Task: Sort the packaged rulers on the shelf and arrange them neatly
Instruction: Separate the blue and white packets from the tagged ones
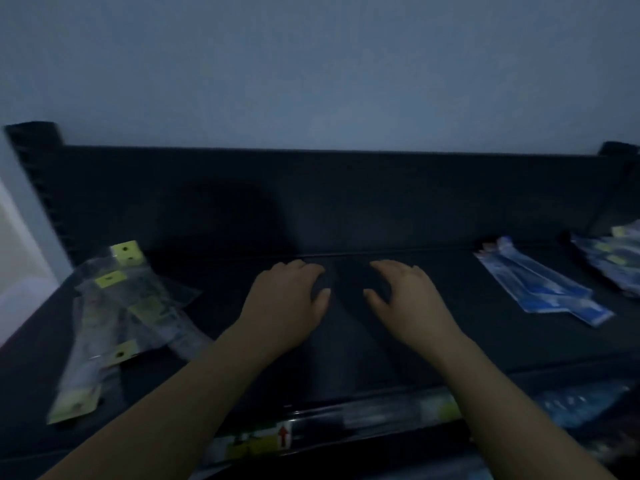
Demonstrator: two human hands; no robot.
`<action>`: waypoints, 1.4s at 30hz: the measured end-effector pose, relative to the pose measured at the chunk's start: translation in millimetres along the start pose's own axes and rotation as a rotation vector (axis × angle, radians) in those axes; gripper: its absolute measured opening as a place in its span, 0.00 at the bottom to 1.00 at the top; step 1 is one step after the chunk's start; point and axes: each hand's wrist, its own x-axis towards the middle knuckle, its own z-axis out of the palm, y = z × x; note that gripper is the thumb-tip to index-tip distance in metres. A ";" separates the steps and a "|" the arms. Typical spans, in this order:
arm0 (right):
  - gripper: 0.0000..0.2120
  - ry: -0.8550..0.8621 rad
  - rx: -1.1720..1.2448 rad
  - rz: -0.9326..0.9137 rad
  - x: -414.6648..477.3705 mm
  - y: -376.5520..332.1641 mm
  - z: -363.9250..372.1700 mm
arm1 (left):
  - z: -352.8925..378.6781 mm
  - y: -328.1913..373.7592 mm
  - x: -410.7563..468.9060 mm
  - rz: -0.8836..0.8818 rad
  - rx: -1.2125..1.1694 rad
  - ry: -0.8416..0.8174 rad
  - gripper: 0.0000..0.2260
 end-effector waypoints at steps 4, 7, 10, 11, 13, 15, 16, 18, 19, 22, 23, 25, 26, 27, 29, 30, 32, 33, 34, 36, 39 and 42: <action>0.24 0.013 -0.033 0.106 -22.6 56.2 -25.6 | 17.3 55.5 22.3 0.099 -0.066 -0.009 0.19; 0.24 0.025 -0.046 0.163 -38.9 100.2 -50.0 | 32.3 105.1 38.2 0.146 -0.125 -0.020 0.18; 0.21 0.023 -0.053 0.214 -54.1 145.9 -77.1 | 48.8 157.4 53.7 0.172 -0.182 -0.012 0.18; 0.20 0.020 -0.049 0.229 -58.8 162.7 -85.4 | 55.0 175.0 58.9 0.179 -0.199 -0.010 0.18; 0.20 0.013 -0.048 0.254 -67.4 197.5 -100.1 | 67.1 210.3 69.5 0.193 -0.225 -0.015 0.17; 0.22 0.008 -0.056 0.282 -75.0 231.9 -111.9 | 78.5 244.0 80.8 0.206 -0.242 -0.019 0.16; 0.22 0.009 -0.057 0.294 -78.2 248.7 -116.3 | 83.7 259.8 86.5 0.209 -0.248 -0.021 0.15; 0.22 0.006 -0.050 0.312 -84.4 278.7 -124.2 | 94.2 288.3 96.8 0.211 -0.274 -0.032 0.14; 0.23 0.001 -0.052 0.318 -86.7 292.6 -127.5 | 99.6 300.6 101.6 0.212 -0.291 -0.043 0.15; 0.23 -0.022 -0.056 0.342 -91.2 327.5 -137.4 | 116.4 330.6 114.9 0.223 -0.317 -0.079 0.16; 0.22 -0.022 -0.051 0.349 -91.6 337.4 -140.3 | 121.8 338.5 119.9 0.227 -0.320 -0.088 0.17; 0.22 -0.020 -0.053 0.372 -90.1 356.8 -144.6 | 132.0 352.8 132.0 0.231 -0.332 -0.109 0.17; 0.22 -0.023 -0.055 0.390 -88.2 366.6 -146.1 | 137.7 359.5 139.6 0.233 -0.341 -0.122 0.15; 0.23 -0.025 -0.054 0.409 -86.2 376.4 -147.8 | 143.6 365.9 148.0 0.235 -0.348 -0.134 0.13; 0.23 -0.033 -0.045 0.449 -81.0 396.7 -150.7 | 155.0 379.0 167.4 0.228 -0.370 -0.147 0.11; 0.22 -0.037 -0.044 0.470 -78.5 406.3 -152.6 | 161.0 385.5 177.4 0.223 -0.384 -0.149 0.12; 0.20 -0.027 -0.050 0.512 -73.1 424.5 -156.8 | 173.1 399.2 197.2 0.222 -0.388 -0.164 0.15; 0.19 -0.019 -0.046 0.533 -70.5 433.7 -158.5 | 179.3 405.6 206.8 0.228 -0.382 -0.180 0.16; 0.19 -0.012 -0.040 0.555 -66.9 442.9 -160.5 | 185.4 411.4 216.3 0.242 -0.377 -0.191 0.16; 0.21 -0.024 -0.038 0.606 -58.4 463.0 -163.5 | 197.0 423.1 233.7 0.277 -0.363 -0.230 0.16; 0.23 -0.048 -0.049 0.669 -47.3 494.5 -166.5 | 211.9 441.1 254.0 0.299 -0.332 -0.309 0.16; 0.23 -0.068 -0.057 0.701 -37.2 526.2 -166.6 | 229.8 461.6 271.0 0.303 -0.335 -0.340 0.15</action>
